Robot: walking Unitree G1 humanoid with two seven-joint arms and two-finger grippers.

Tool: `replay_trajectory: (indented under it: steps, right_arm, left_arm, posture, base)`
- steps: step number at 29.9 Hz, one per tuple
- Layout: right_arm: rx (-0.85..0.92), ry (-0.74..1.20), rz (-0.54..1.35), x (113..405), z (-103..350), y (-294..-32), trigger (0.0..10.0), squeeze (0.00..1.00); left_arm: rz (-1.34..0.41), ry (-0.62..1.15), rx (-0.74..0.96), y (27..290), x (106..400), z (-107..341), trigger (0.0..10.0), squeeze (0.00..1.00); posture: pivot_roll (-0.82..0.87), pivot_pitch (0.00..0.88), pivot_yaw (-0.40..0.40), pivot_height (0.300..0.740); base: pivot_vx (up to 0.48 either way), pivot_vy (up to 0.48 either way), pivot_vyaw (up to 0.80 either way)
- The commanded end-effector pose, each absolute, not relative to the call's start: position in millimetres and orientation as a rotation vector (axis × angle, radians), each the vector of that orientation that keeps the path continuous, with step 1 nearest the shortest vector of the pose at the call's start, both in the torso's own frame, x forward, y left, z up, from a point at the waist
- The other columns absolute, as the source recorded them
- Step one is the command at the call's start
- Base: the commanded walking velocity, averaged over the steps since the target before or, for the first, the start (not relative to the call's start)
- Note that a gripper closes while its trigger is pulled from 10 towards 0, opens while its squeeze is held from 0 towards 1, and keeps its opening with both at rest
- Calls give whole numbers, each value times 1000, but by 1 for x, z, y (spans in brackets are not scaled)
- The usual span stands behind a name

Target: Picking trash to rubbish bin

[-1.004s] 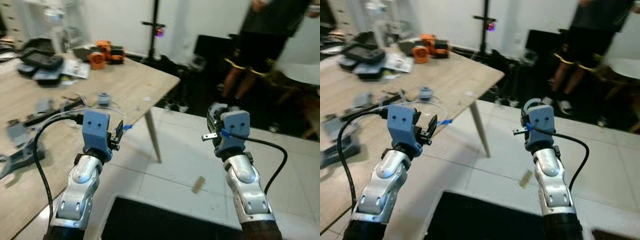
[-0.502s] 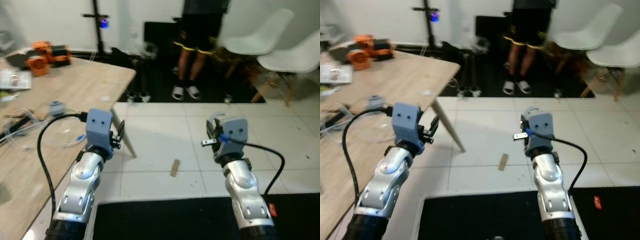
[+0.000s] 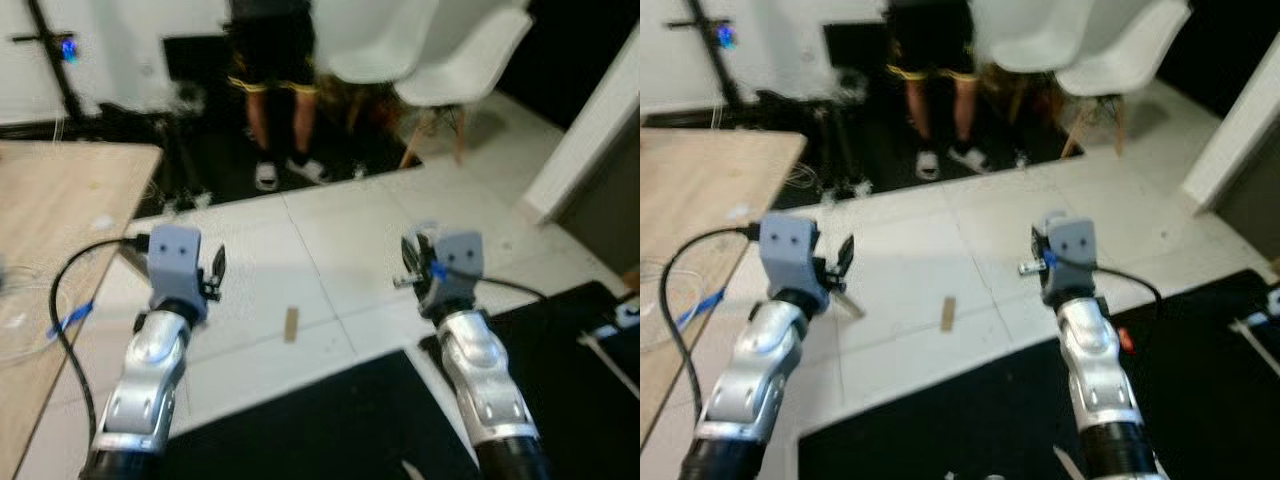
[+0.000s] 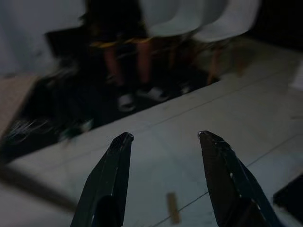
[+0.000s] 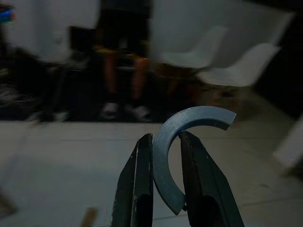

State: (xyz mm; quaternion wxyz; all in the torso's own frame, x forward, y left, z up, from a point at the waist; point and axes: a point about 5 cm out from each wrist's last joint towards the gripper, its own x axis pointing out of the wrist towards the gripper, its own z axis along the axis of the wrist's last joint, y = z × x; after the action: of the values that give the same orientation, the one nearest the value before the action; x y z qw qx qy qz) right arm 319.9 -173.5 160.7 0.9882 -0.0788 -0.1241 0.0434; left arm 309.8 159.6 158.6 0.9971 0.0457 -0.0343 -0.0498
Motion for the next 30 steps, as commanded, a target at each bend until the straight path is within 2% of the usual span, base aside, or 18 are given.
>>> replay_trajectory:
  steps: [1, 12, 30]
  right_arm:
    - [-148, -231, 85, 318, 155, -173, 10000, 0]
    - [-135, -213, 134, 324, 151, -164, 10000, 0]
    - [-108, -193, 161, 325, 146, -158, 10000, 0]
  left_arm:
    - [-99, -45, 110, 160, 309, 152, 10000, 0]
    - [-42, -33, 100, 170, 305, 147, 10000, 0]
    - [-33, -29, 99, 169, 302, 147, 10000, 0]
  posture:
    - [-14, 76, -30, 740]
    - [1, 87, -66, 740]
    - [20, 100, -70, 740]
  base:
    - [0, 0, -800]
    - [0, 0, -800]
    - [0, 0, -800]
